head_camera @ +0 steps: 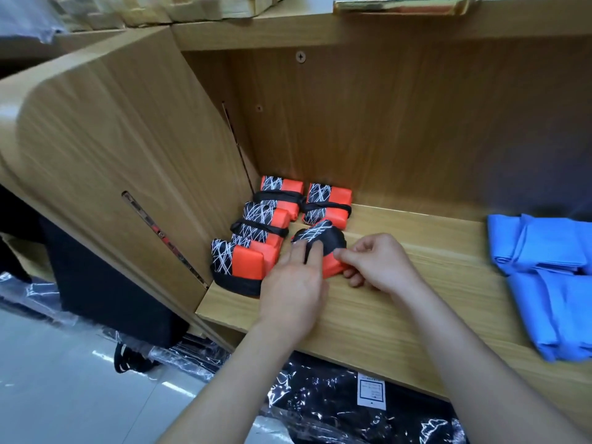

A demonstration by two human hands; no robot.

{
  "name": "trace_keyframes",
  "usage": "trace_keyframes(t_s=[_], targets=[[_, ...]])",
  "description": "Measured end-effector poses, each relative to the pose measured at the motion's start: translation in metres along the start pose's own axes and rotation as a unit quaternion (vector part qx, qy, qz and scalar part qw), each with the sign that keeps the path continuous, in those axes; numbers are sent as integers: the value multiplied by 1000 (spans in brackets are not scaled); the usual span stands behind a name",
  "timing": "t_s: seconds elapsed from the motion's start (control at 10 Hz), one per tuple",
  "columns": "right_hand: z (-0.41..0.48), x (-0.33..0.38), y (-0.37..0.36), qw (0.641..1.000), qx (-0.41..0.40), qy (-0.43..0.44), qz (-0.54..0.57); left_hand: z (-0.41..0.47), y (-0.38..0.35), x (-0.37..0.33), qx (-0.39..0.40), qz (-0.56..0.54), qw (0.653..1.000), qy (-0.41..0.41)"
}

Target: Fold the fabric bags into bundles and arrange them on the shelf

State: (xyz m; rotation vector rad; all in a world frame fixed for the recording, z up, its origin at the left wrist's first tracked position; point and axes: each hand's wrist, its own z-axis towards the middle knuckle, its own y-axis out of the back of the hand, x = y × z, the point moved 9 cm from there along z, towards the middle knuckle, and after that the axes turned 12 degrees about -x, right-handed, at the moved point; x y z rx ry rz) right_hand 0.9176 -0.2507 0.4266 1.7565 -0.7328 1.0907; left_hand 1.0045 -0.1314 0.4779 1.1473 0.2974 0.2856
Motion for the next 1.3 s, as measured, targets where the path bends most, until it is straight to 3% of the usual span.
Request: trace_keyframes(t_s=[0.1,0.2,0.3,0.5,0.6,0.7,0.8,1.0,1.1,1.2,1.3], targets=[[-9,-5,3,1000,-15,7,1,14,4,-8,-23,33,998,-40],[-8,-6,11,993,-107,39,11,25,6,-11,-16,47,998,-49],[-11,-5,5,990,-113,31,81,25,6,-9,-9,48,998,-49],[-14,4,-3,990,-106,31,83,25,23,-5,12,-15,999,-50],[-15,6,-6,993,-91,51,62,1,66,17,-96,-125,987,-32],[-14,7,-8,992,-95,62,56,-37,92,67,-203,-202,956,60],[-17,11,-11,990,-119,65,42,-58,80,88,-163,-216,956,109],[-24,16,-16,990,-120,74,8,-40,40,29,24,-191,980,44],[-31,8,-14,992,-102,63,23,-28,12,13,93,-149,983,49],[-45,-1,-8,995,-84,32,52,-17,0,12,111,-128,984,53],[-70,-9,5,990,-87,3,110,-21,6,18,78,-137,986,51]])
